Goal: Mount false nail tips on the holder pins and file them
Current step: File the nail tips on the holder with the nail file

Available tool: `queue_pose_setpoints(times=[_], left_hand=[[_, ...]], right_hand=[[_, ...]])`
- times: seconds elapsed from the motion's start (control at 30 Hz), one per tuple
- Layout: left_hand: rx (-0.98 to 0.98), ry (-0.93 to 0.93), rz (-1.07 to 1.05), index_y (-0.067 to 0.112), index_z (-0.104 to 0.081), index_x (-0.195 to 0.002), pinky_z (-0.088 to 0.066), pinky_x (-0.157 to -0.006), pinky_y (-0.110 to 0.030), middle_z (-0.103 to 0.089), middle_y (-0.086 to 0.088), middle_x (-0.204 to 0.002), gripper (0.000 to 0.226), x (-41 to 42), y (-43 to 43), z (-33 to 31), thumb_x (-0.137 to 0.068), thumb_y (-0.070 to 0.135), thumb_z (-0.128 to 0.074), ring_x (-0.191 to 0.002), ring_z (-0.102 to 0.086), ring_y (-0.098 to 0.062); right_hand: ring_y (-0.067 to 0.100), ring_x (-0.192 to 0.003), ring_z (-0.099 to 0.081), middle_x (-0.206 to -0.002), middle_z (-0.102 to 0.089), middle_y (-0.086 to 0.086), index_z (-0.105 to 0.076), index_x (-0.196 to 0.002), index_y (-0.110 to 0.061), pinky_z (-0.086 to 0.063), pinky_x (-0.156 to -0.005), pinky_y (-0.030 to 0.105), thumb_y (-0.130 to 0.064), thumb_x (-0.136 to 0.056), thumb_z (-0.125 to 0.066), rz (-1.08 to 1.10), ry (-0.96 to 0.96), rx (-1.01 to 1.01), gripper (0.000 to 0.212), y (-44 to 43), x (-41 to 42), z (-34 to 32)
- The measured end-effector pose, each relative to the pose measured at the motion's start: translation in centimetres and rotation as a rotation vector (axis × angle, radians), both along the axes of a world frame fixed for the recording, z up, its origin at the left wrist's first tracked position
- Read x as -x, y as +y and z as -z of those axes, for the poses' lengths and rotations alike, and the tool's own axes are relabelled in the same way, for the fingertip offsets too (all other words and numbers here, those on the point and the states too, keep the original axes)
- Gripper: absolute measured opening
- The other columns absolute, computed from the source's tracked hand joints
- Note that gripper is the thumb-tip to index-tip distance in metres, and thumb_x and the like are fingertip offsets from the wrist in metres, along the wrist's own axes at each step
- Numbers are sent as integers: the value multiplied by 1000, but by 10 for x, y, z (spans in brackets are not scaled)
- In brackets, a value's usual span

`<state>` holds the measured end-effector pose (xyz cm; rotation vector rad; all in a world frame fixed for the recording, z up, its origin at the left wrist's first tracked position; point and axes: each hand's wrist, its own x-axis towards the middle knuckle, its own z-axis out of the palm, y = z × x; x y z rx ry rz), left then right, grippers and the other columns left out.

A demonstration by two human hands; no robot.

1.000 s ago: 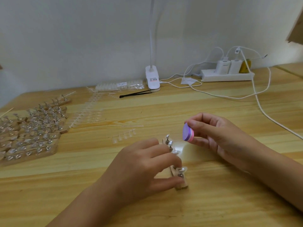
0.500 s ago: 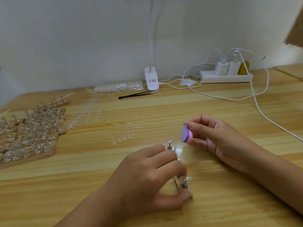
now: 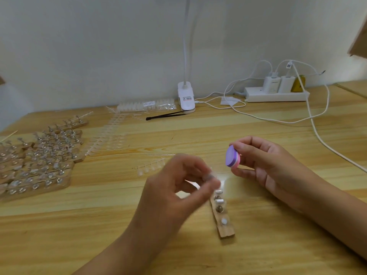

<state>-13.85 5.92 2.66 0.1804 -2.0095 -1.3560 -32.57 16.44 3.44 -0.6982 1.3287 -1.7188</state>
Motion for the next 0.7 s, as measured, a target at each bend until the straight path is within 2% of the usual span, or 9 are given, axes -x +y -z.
queue_pose_setpoints(times=[0.07, 0.2, 0.3, 0.4, 0.5, 0.7], left_hand=[[-271, -58, -42, 32, -70, -90, -54, -69, -17, -73, 4, -86, 22, 3, -4, -1, -74, 31, -84, -81, -71, -11], [-642, -111, -21, 24, -79, -82, -52, -73, -14, -71, 6, -80, 24, 11, -9, -1, -60, 36, -80, -77, -66, -6], [-747, -114, -6, 21, -80, -78, -52, -64, -12, -71, 3, -77, 27, 12, -10, -2, -56, 36, -81, -67, -64, -4], [-731, -101, -23, 23, -80, -78, -51, -57, -13, -73, -2, -75, 23, 12, -11, -2, -59, 36, -80, -60, -64, -5], [-632, -97, -45, 23, -80, -83, -52, -64, -13, -75, -2, -77, 19, 12, -12, 1, -65, 29, -77, -67, -68, -7], [-97, -92, -34, 32, -76, -96, -54, -69, -15, -75, 9, -84, 14, 7, -9, 6, -83, 27, -72, -76, -71, -7]], right_hand=[[6, -67, -67, -77, -70, 0, -70, -85, -17, -55, -57, 20, -32, -64, -76, -11, 3, -2, 26, 0, -3, -1], [6, -66, -66, -78, -69, 0, -71, -92, -15, -55, -57, 20, -30, -66, -75, -41, 11, 15, 30, 1, -8, -2], [6, -66, -66, -77, -70, 0, -74, -92, -15, -54, -56, 19, -32, -65, -75, -22, 23, 28, 33, 1, -12, -4], [6, -64, -66, -74, -69, 0, -77, -82, -18, -53, -55, 17, -32, -63, -75, 12, -6, 77, 24, 2, -14, -5], [7, -63, -67, -73, -69, 0, -77, -79, -19, -54, -56, 17, -32, -62, -76, 6, -5, 107, 22, 2, -17, -5], [12, -68, -69, -76, -70, 5, -74, -84, -13, -56, -63, 19, -25, -70, -83, -97, 77, 91, 20, 4, -22, -4]])
